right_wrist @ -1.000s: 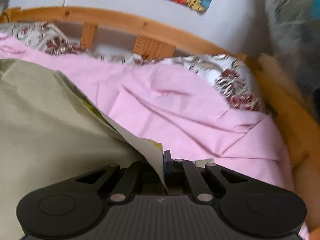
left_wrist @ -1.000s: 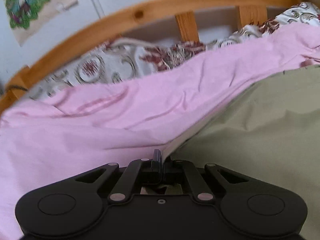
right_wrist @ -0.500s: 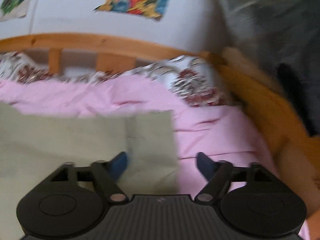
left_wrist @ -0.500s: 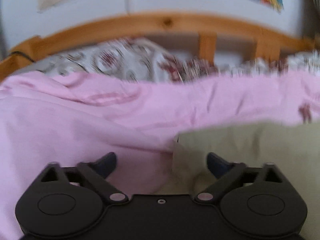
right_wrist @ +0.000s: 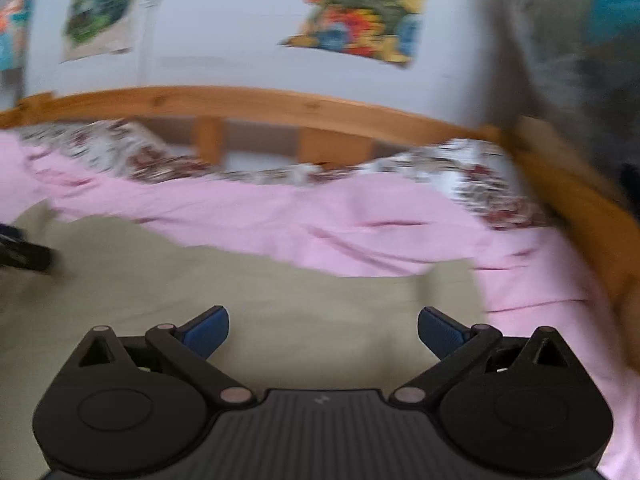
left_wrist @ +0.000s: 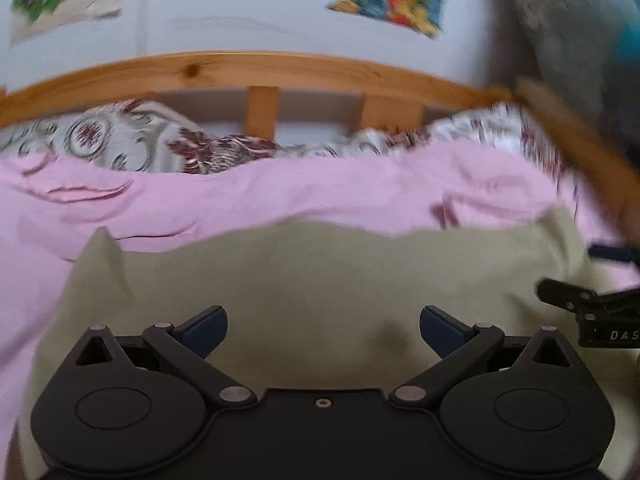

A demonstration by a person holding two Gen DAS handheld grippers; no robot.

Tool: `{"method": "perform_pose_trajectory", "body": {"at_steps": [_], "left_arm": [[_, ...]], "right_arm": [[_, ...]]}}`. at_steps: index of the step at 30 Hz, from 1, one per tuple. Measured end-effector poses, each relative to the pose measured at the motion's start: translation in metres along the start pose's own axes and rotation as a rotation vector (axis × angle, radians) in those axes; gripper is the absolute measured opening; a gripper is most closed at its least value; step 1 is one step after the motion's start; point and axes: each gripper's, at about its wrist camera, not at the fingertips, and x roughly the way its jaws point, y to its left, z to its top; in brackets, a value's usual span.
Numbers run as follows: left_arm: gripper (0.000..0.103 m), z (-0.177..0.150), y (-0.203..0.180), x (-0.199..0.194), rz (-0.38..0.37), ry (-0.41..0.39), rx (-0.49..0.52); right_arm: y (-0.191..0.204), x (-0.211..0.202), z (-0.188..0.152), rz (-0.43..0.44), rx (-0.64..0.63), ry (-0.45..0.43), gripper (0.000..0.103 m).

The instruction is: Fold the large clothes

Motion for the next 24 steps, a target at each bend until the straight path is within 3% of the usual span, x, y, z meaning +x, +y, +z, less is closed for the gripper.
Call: {"method": "perform_pose_trajectory", "body": {"at_steps": [3,7,15,20,24], "left_arm": [[0.102,-0.017,-0.009,0.018,0.095,0.009,0.022],[0.102,-0.031,0.009,0.035,0.095,-0.019,-0.037],[0.102,-0.041,0.016,0.055,0.101,-0.043,-0.015],[0.102,-0.035,0.030,0.041,0.051,-0.040,-0.071],[0.102,-0.031,0.042,0.002,0.038,-0.084,-0.145]], "right_arm": [[0.029,0.019,-0.015,0.011,-0.088,0.029,0.103],[0.043,0.041,-0.041,-0.042,-0.202,-0.022,0.103],[0.041,0.062,-0.053,-0.058,-0.183,-0.047,0.103],[0.032,0.058,-0.048,-0.015,-0.145,-0.026,0.103],[0.036,0.024,-0.033,-0.032,-0.113,-0.061,0.103]]}}
